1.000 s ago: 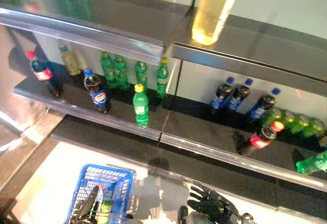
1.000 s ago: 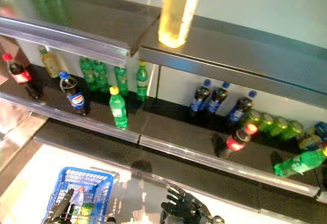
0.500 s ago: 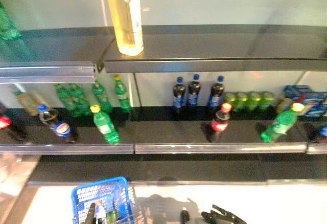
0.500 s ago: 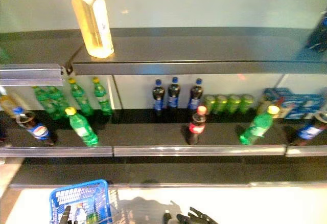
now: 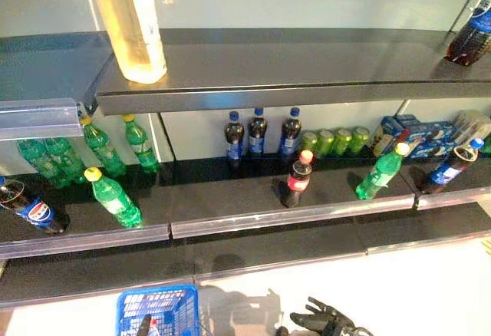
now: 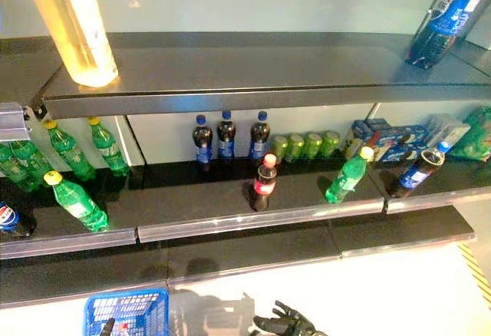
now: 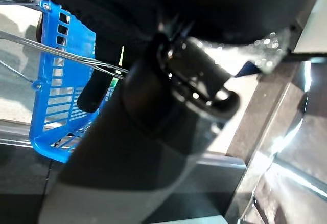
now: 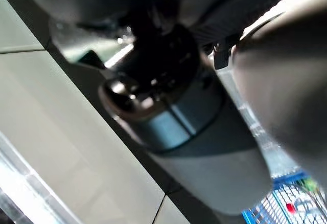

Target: Pick up the drink and place into the basket.

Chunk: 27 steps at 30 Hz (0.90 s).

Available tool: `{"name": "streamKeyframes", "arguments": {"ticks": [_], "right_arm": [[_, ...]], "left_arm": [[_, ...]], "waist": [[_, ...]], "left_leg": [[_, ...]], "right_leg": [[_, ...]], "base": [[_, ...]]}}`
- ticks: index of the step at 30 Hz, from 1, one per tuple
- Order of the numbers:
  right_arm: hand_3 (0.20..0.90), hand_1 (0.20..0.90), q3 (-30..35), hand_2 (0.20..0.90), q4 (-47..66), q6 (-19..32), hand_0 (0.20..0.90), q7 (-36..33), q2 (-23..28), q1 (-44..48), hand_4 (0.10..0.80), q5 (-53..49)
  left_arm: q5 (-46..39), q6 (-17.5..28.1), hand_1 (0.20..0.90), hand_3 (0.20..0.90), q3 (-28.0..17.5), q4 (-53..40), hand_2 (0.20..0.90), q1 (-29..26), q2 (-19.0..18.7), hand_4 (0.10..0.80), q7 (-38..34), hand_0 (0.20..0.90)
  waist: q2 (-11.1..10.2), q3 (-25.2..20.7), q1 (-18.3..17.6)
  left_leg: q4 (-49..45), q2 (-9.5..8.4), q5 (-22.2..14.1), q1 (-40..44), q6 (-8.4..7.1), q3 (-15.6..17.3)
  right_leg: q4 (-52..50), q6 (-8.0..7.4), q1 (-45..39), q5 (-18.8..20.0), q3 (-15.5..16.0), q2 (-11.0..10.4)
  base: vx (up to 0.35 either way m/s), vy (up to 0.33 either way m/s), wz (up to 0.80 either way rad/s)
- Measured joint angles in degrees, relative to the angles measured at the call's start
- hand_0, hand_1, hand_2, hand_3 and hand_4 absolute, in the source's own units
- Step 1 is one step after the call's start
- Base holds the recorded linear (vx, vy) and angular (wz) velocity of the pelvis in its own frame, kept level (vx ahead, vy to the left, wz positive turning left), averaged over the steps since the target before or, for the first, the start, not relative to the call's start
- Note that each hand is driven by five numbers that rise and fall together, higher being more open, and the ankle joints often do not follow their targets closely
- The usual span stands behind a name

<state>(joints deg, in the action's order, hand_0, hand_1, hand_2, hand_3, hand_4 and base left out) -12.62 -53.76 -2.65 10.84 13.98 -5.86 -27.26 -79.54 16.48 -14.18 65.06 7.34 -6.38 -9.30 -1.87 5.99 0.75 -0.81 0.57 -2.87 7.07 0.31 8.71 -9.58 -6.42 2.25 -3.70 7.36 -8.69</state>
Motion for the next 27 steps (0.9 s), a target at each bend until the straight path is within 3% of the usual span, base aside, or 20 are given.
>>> {"name": "streamKeyframes", "arguments": {"ticks": [1,3,5,6,7,9,11,13,14,15,16,17,18,19,21,22,23,25,26,27], "right_arm": [[0.9,0.9,0.06,0.9,-0.14,0.05,0.9,-0.01,0.13,0.05,0.8,-0.02],[0.9,0.9,0.15,0.9,-2.27,0.44,0.9,-0.77,0.76,1.67,0.8,0.24],[0.9,0.9,-0.26,0.9,-2.27,0.41,0.9,-0.78,0.31,2.2,0.8,0.28],[0.9,0.9,-0.61,0.9,-2.33,0.32,0.9,-1.14,-0.1,2.48,0.8,0.75],[0.9,0.9,-1.3,0.9,-2.22,0.08,0.9,-1.14,0.17,2.78,0.8,0.82],[0.9,0.9,-2.28,0.9,-1.42,-0.54,0.9,-1.17,0.0,3.21,0.8,0.65],[0.9,0.9,-3.29,0.9,-1.3,-1.15,0.9,-1.18,-0.33,3.63,0.8,0.39],[0.9,0.9,-3.91,0.9,-1.27,-1.26,0.9,-1.08,-0.33,4.17,0.8,0.29],[0.9,0.9,-4.12,0.9,-1.29,-1.26,0.9,-1.0,-0.24,4.18,0.8,0.31],[0.9,0.9,-4.74,0.9,-1.46,-1.31,0.9,-0.64,-0.05,4.51,0.8,0.36],[0.9,0.9,-5.62,0.9,-1.48,-1.33,0.9,-0.55,0.52,4.83,0.8,0.45],[0.9,0.9,-6.55,0.9,-1.47,-1.56,0.9,-0.35,1.8,5.29,0.8,0.85],[0.9,0.9,-6.63,0.9,-1.52,-1.81,0.9,-0.04,2.74,5.5,0.8,0.92],[0.9,0.9,-6.54,0.9,-2.16,-1.88,0.9,0.02,3.6,5.79,0.8,0.92],[0.9,0.9,-6.69,0.9,-2.89,-1.93,0.9,0.03,4.05,5.86,0.8,0.88],[0.9,0.9,-6.81,0.9,-2.89,-1.93,0.9,0.03,3.43,5.84,0.8,0.87],[0.9,0.9,-7.17,0.9,-2.75,-1.92,0.9,0.05,2.86,5.6,0.8,0.85],[0.9,0.9,-8.11,0.9,-2.34,-2.23,0.9,0.03,1.51,5.0,0.8,1.36],[0.9,0.9,-9.04,0.9,-2.03,-2.69,0.9,-0.2,0.36,5.15,0.8,2.64],[0.9,0.9,-9.3,0.9,-1.41,-3.16,0.9,-0.17,-0.1,5.49,0.8,3.11]], "left_arm": [[0.01,-0.01,0.3,0.2,-0.01,0.22,0.3,0.03,0.02,0.1,0.01,0.3],[0.01,-0.13,0.3,0.2,-0.37,0.23,0.3,-0.17,0.02,0.1,-0.24,0.3],[0.03,0.13,0.3,0.2,-0.46,-0.31,0.3,0.55,-1.29,0.1,-0.56,0.3],[0.0,0.1,0.3,0.2,-0.62,-0.35,0.3,0.69,-1.77,0.1,-1.24,0.3],[0.04,0.35,0.3,0.2,-0.97,-0.35,0.3,1.06,-1.81,0.1,-1.74,0.3],[0.44,1.4,0.3,0.2,-1.33,-0.36,0.3,0.57,-2.37,0.1,-1.72,0.3],[0.29,2.32,0.3,0.2,-2.32,0.17,0.3,-0.56,-3.78,0.1,-1.31,0.3],[-1.46,2.87,0.3,0.2,-3.91,1.22,0.3,-1.15,-5.09,0.1,-0.27,0.3],[-2.14,2.94,0.3,0.2,-4.53,1.24,0.3,-1.18,-5.58,0.1,0.07,0.3],[-4.1,3.14,0.3,0.2,-5.22,1.12,0.3,-1.23,-6.24,0.1,1.35,0.3],[-5.14,3.1,0.3,0.2,-5.96,1.29,0.3,-0.89,-6.27,0.1,1.51,0.3],[-6.64,2.56,0.3,0.2,-6.0,2.63,0.3,-0.81,-5.48,0.1,1.47,0.3],[-7.79,2.38,0.3,0.2,-6.48,3.18,0.3,-0.96,-4.17,0.1,1.52,0.3],[-8.78,1.95,0.3,0.2,-7.08,3.93,0.3,-0.74,-2.72,0.1,1.73,0.3],[-9.03,0.16,0.3,0.2,-7.37,6.1,0.3,-0.17,-0.94,0.1,1.98,0.3],[-9.01,-0.17,0.3,0.2,-7.23,6.67,0.3,0.71,-0.52,0.1,2.15,0.3],[-8.97,-0.28,0.3,0.2,-7.24,7.31,0.3,1.21,-0.28,0.1,2.36,0.3],[-8.7,-0.79,0.3,0.2,-7.58,7.75,0.3,1.27,-0.66,0.1,3.3,0.3],[-7.99,-2.8,0.3,0.2,-6.95,7.86,0.3,0.84,-1.72,0.1,3.74,0.3],[-7.56,-4.06,0.3,0.2,-6.95,7.75,0.3,0.36,-1.88,0.1,3.83,0.3]], "waist": [[0.21,0.1,0.07],[1.47,0.72,0.79],[-0.08,0.34,2.24],[0.13,0.51,2.62],[1.12,0.36,2.4],[1.65,0.76,2.45],[0.73,1.07,3.44],[0.04,1.36,3.78],[-0.19,1.49,3.73],[-1.45,1.87,4.0],[-1.95,2.06,4.6],[-2.03,2.32,4.87],[-1.74,2.91,5.71],[-0.45,3.62,6.49],[1.01,4.14,7.33],[1.59,4.17,7.38],[2.26,3.79,7.27],[4.28,3.47,7.31],[4.01,3.43,7.29],[3.0,3.33,7.26]], "left_leg": [[0.0,0.61,0.02,0.1,-0.3,-0.09],[1.13,3.56,0.52,1.83,-2.24,2.26],[0.63,5.09,-0.52,2.18,-4.75,4.23],[0.67,6.85,-0.12,3.72,-6.42,4.86],[0.44,9.07,-0.25,4.19,-7.19,4.85],[-3.72,13.26,-0.18,3.24,-7.42,4.26],[-10.88,15.66,1.84,0.74,-5.98,2.42],[-20.5,17.54,6.35,-3.09,-6.83,-2.43],[-22.9,17.51,7.76,-4.1,-7.09,-3.72],[-30.17,16.34,11.79,-8.7,-7.58,-8.6],[-33.16,13.82,9.29,-10.91,-7.76,-10.15],[-36.27,6.68,4.87,-14.33,-7.27,-14.09],[-36.63,2.81,3.03,-15.56,-5.82,-14.35],[-35.6,0.12,1.82,-16.77,-5.17,-13.48],[-27.34,-4.27,1.86,-17.29,-5.1,-10.69],[-24.17,-5.32,1.93,-17.67,-5.22,-10.58],[-20.78,-5.8,3.03,-17.39,-6.43,-10.62],[-16.99,-4.56,6.24,-18.01,-9.79,-10.69],[-16.3,-3.58,4.1,-18.11,-6.19,-10.33],[-15.75,-3.87,3.73,-18.23,-5.78,-9.9]], "right_leg": [[0.67,0.0,-0.38,0.43,0.21,-0.3],[-1.21,-2.41,-0.36,-0.65,1.76,-2.98],[-0.97,-3.08,-0.37,-0.34,3.43,-6.2],[-1.18,-2.56,-0.39,1.83,5.32,-6.13],[-1.08,-1.63,-1.15,1.38,5.9,-2.85],[-2.48,2.0,-0.83,-0.62,5.45,1.24],[-2.18,4.77,-1.36,-1.02,4.8,3.94],[-0.05,7.68,-3.16,-0.53,4.5,6.26],[0.33,8.38,-3.48,-0.25,3.82,6.4],[0.6,10.03,-3.37,0.06,1.04,7.34],[1.04,11.19,-3.36,0.41,0.14,7.3],[1.86,11.75,-3.16,0.76,-1.69,7.45],[2.55,12.26,-3.68,1.49,-1.0,7.04],[3.77,12.43,-4.53,1.64,-0.5,7.62],[5.44,12.39,-6.08,2.02,4.56,7.9],[6.08,12.39,-7.32,1.81,5.47,8.8],[6.27,12.92,-7.46,1.74,6.71,10.07],[5.26,13.17,-8.06,-0.05,8.38,13.43],[2.83,12.83,-7.51,-1.88,7.36,15.19],[-0.96,11.25,-6.19,-3.81,5.5,16.31]], "base": [[0.06,-0.577,-0.17],[0.084,-0.676,-0.31],[0.12,-0.707,-0.53],[0.161,-0.792,-0.51],[0.133,-0.665,-0.31],[0.116,-0.624,-0.24],[0.155,-0.536,-0.5],[0.145,-0.458,-0.6],[0.059,-0.322,-0.64],[0.13,-0.168,-0.78],[0.257,-0.295,-1.03],[0.27,-0.243,-1.02],[0.325,-0.242,-0.97],[0.275,-0.152,-0.95],[0.344,-0.139,-0.94],[0.374,-0.127,-0.76],[0.358,-0.119,-0.6],[0.386,-0.145,-0.52],[0.352,-0.139,-0.38],[0.335,-0.118,-0.17]]}}
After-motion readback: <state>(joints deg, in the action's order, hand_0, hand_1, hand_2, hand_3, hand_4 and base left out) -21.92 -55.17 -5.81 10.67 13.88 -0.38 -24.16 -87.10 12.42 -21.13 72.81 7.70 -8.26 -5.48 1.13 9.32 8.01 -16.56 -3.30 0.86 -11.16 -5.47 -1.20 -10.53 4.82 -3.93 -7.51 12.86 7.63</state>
